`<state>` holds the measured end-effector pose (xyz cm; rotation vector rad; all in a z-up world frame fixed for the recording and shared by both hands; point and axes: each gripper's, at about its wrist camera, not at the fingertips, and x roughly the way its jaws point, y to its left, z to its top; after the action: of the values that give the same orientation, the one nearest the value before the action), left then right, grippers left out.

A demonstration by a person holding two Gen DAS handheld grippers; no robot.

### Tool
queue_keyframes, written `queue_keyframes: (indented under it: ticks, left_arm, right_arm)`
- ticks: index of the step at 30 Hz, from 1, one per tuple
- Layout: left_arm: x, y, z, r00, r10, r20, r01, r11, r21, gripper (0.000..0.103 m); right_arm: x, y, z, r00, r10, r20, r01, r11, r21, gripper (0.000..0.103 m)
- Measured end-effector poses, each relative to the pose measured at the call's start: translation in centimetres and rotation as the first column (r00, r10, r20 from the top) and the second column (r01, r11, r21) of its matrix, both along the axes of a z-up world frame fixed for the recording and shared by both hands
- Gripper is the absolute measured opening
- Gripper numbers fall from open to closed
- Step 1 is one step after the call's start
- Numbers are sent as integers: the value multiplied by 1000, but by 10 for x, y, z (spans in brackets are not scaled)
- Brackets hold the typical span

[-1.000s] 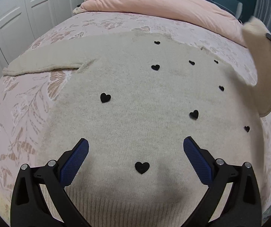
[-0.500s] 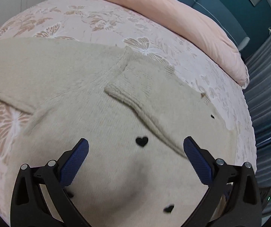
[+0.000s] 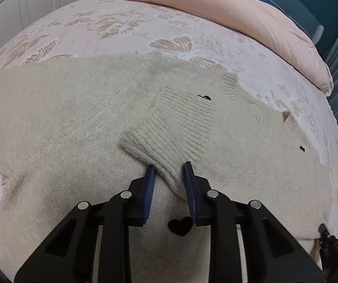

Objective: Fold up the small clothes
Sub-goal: 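Fold the sleeve across the sweater body with the right tool while the left tool grasps the other cuff, then release the sleeve with the right tool while the left tool lifts the other sleeve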

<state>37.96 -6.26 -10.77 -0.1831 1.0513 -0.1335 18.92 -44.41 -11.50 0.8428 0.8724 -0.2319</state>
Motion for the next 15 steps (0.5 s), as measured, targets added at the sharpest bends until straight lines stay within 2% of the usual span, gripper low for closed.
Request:
queue_keyframes:
  ticks: [1, 4, 7, 9, 11, 12, 15]
  left_arm:
    - [-3, -2, 2, 1000, -2, 11, 2, 1000, 16, 26]
    - [-12, -2, 9, 1000, 2, 18, -2, 1000, 3, 26]
    - [-18, -2, 12, 1000, -10, 28, 9, 1000, 28, 27]
    - [-22, -2, 14, 999, -19, 27, 18, 999, 43, 27]
    - [-25, 5, 15, 1000, -11, 12, 10, 999, 48, 27]
    - [-26, 11, 16, 1000, -4, 5, 3, 999, 51, 27]
    - [-32, 33, 22, 1000, 7, 18, -8, 997, 73, 32]
  right_arm:
    - [-7, 4, 3, 1000, -1, 30, 1, 1000, -2, 6]
    - [-23, 24, 36, 999, 12, 53, -5, 991, -132, 14]
    - [-28, 40, 57, 996, 22, 84, -2, 972, -233, 16]
    - [-10, 44, 45, 998, 60, 20, -52, 959, -279, 16]
    - [3, 40, 16, 994, 65, -92, -89, 954, -286, 12]
    - [2, 41, 16, 995, 49, -88, -73, 953, -294, 10]
    - [-13, 55, 39, 999, 33, -31, -41, 954, -297, 16]
